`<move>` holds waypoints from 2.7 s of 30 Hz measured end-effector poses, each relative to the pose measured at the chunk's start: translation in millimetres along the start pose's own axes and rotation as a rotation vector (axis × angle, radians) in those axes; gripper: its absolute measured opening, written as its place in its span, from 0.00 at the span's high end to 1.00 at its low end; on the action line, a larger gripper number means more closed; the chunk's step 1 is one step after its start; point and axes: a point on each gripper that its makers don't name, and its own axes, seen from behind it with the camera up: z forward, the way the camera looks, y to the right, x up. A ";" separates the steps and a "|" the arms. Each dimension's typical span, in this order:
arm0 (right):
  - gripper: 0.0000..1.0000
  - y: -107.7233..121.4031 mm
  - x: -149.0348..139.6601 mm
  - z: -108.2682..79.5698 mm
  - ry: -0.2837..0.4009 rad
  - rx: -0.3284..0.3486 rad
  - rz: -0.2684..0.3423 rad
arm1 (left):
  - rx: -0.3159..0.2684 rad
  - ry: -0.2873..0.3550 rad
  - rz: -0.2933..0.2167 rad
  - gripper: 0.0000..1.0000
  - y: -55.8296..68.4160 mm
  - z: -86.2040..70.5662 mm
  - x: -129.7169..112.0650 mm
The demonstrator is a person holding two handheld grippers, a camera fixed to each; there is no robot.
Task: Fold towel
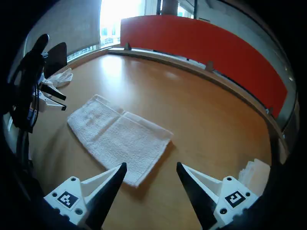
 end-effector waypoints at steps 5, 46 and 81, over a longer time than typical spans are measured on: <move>0.00 -1.9 -4.4 -1.2 -0.005 0.005 0.001 | 0.007 0.002 -0.020 0.22 -0.9 -4.5 -5.8; 0.47 -22.8 -49.4 13.4 -0.154 0.207 -0.133 | 0.102 0.000 -0.158 0.22 -33.3 -44.2 -42.5; 0.96 -9.8 10.9 -14.9 -0.022 0.127 -0.159 | 0.103 -0.001 -0.156 0.22 -35.8 -44.1 -39.6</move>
